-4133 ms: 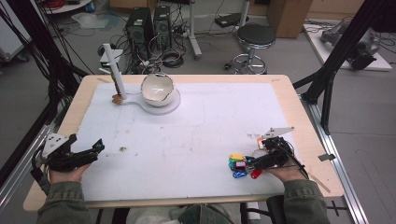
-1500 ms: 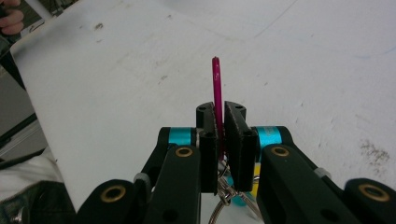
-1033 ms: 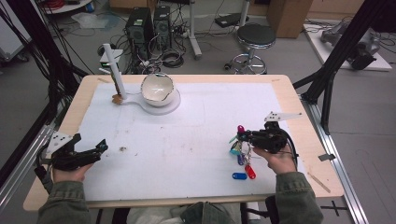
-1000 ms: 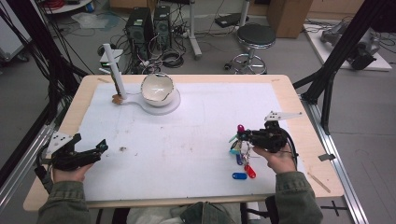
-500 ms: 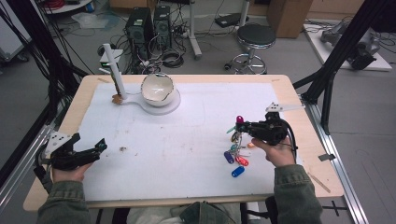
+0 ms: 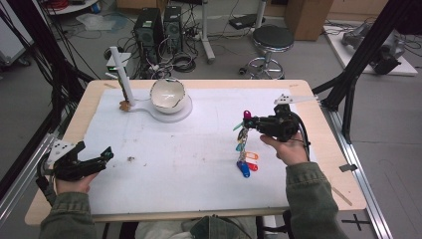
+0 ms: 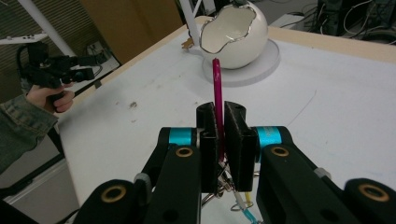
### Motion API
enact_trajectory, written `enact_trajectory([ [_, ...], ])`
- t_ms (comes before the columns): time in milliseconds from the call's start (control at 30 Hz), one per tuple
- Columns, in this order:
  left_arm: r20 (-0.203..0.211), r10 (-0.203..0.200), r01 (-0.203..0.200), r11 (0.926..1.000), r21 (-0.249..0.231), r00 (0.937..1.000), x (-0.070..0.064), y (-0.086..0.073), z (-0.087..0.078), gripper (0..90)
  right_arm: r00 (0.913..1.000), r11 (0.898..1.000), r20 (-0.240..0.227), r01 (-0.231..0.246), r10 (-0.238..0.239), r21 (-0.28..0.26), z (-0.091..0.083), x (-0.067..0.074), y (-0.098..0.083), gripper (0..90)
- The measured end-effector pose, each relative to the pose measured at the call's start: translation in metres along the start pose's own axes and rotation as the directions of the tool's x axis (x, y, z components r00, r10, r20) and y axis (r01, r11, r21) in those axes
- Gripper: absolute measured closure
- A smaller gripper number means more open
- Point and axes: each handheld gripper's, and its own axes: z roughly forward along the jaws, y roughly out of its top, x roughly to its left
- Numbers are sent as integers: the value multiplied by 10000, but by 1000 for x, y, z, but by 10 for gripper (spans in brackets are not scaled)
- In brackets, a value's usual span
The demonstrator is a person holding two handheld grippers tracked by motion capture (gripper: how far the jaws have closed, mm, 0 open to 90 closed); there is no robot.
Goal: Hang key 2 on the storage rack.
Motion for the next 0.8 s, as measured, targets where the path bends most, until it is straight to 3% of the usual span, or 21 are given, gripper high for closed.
enact_trajectory([
  [233,12,-27,27,10000,-49,10000,2,0,0,17,9992,9994,-224,323,-325,-127,11,10,28,841],
  [467,39,-40,41,10000,-84,10000,2,1,0,17,9987,9989,-302,403,-410,-222,23,15,43,849],
  [800,-19,-46,45,9999,-165,10000,4,1,-1,17,9953,9961,-533,791,-811,-379,42,36,76,851],
])
